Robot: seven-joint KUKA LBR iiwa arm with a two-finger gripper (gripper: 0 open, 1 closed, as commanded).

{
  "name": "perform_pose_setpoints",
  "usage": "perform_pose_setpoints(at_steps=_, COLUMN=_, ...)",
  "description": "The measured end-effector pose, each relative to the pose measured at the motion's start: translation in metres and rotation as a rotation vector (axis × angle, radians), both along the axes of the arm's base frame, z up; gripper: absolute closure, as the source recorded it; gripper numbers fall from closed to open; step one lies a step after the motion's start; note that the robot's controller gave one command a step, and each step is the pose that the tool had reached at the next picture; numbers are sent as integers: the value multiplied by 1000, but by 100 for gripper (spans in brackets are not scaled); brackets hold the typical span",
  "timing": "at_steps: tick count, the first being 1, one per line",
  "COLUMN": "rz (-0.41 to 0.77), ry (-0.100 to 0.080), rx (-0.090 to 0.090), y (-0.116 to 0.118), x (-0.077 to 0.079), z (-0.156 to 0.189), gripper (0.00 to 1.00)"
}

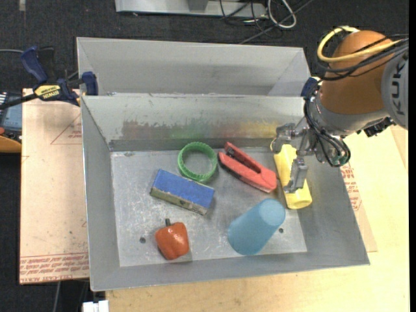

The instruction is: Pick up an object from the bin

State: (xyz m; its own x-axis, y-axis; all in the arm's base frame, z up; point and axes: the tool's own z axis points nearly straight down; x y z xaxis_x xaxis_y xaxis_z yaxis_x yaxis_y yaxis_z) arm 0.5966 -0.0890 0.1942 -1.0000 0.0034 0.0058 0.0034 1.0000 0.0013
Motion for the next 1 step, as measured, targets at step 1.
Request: perform_pose_setpoints(at_steps=1, rz=3, ry=-8, rx=-1, y=1, x=2, z=5, gripper=0)
